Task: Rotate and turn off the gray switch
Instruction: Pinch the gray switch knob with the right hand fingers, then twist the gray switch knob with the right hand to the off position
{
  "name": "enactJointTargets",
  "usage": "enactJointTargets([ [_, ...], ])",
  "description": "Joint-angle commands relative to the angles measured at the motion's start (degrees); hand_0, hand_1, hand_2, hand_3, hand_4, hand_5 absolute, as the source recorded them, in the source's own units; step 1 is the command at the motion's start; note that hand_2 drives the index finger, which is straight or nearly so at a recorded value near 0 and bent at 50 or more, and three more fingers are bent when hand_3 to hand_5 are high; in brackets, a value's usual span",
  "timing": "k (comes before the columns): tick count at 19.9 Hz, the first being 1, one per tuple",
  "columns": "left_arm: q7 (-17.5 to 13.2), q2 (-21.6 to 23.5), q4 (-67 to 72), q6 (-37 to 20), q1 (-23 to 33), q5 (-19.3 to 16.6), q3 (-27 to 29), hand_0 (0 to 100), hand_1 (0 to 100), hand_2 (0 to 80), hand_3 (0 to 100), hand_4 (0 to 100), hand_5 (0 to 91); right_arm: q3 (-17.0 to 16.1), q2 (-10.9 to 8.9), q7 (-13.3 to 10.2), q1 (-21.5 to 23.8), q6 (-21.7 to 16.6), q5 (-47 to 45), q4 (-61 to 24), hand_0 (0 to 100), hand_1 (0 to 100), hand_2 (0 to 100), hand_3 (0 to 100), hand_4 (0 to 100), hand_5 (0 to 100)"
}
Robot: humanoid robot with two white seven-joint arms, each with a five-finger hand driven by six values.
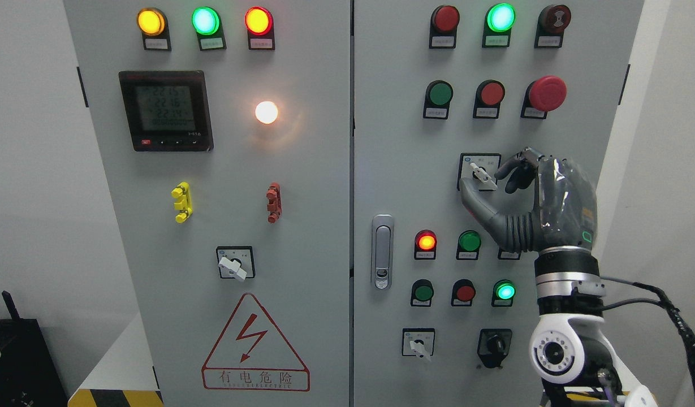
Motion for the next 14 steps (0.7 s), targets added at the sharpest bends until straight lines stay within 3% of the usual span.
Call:
enactJointTargets([
  [1, 0.05, 0.0, 1.32, 0.04, -0.01, -0.44, 1.85, 12, 39, 0.0, 0, 0, 0.0, 0.25, 0.12, 0.0, -0.15, 0.12, 0.02, 0.43, 18, 45, 61, 81, 77, 99],
  [14, -0.04, 0.0, 1.32, 0.04, -0.01, -0.44, 1.85, 12, 39, 0.0, 0, 0, 0.0, 0.95, 0.12, 0.0, -0.59, 1.0, 0.02, 0.87, 17, 47, 62, 83, 77, 99],
])
